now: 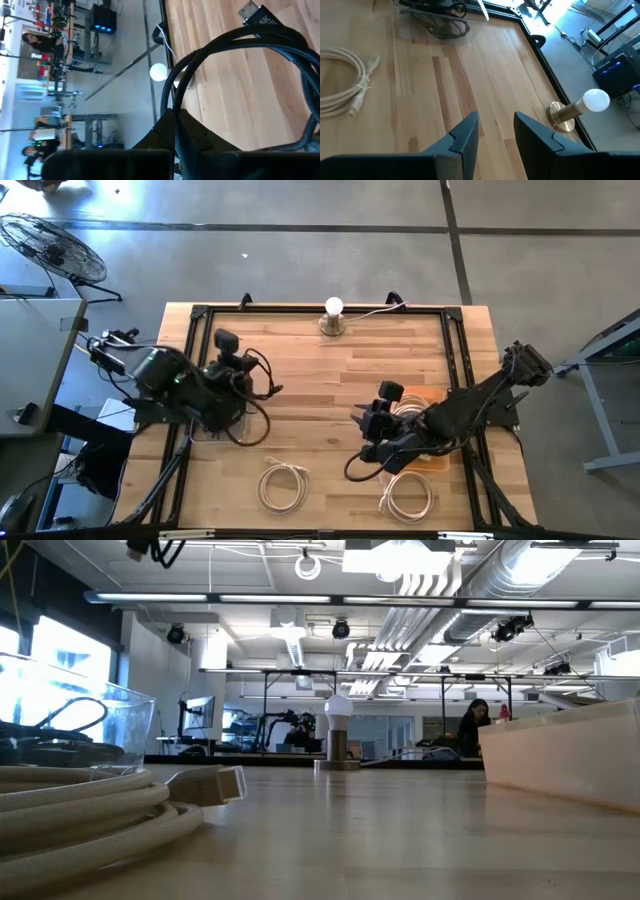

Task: Pick & Place USB Port
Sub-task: Put the black USB cable into the transparent bin

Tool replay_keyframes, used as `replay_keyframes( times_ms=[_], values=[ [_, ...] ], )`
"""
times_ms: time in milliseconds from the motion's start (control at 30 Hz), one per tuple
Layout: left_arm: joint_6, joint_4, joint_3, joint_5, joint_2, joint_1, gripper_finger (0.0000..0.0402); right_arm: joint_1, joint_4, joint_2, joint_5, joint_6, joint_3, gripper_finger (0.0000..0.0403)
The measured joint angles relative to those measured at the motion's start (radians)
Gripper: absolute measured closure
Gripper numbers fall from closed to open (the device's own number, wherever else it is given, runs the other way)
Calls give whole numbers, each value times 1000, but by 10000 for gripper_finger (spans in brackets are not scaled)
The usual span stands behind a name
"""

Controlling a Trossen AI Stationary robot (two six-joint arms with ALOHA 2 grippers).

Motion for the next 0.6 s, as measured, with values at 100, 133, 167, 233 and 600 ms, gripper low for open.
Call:
replay_keyframes(
  times_ms=[100, 133, 167, 233, 600],
  values=[
    [1, 1, -1, 48, -37, 0, 401, 0, 42, 0, 26, -4, -36, 286],
    [6, 2, -6, 72, -52, 0, 401, 0, 66, 0, 35, -12, -47, 286],
    [9, 0, -15, 97, -68, 0, 401, 0, 86, 0, 40, -22, -57, 286],
    [15, 1, -44, 149, -103, 0, 401, 0, 115, 0, 40, -35, -72, 286],
    [-145, 0, -398, 520, -334, 0, 401, 0, 163, 0, -3, -44, -80, 286]
  ],
)
